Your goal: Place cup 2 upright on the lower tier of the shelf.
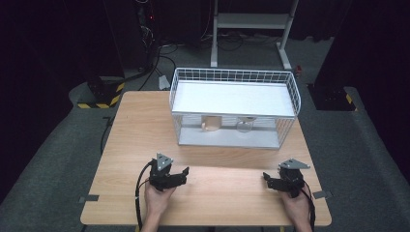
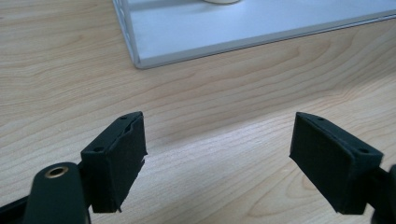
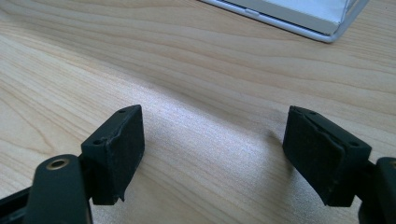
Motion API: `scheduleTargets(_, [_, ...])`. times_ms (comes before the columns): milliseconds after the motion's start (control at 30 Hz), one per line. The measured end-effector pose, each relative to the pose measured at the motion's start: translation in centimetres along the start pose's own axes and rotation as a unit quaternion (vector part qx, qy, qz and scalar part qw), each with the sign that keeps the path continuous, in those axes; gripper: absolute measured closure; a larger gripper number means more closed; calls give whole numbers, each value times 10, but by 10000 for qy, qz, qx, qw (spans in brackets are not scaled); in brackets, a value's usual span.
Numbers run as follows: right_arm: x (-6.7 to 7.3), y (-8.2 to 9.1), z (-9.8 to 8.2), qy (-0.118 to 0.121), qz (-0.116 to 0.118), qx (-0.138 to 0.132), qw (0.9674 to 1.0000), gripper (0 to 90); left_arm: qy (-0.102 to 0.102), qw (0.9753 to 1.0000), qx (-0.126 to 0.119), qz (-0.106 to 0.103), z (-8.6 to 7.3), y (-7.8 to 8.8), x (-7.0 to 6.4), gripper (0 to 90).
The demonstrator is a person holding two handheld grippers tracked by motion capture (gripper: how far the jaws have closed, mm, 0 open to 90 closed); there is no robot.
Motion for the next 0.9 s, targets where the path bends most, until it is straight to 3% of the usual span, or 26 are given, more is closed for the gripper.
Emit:
scheduleTargets(533, [0, 0, 0, -2, 1, 0, 10000, 211, -88, 9991, 234, 345, -12, -25, 9, 190])
scheduleTargets(700, [0, 0, 0, -14, -3, 3, 10000, 210, -26, 9988, 255, 407, -12, -30, 10, 191])
scheduleTargets(900, [0, 0, 0, -12, -3, 3, 10000, 211, -118, 9978, 357, 539, -16, -37, 12, 191])
Point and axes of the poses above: each handheld gripper's, and its own axes: y roughly backward along the jaws, z roughly out of its top, x roughly to its left, the point moved 10 cm from there along -y, roughly forward along the jaws, and after that the axes turned 15 degrees about z, right-handed, at the moved point
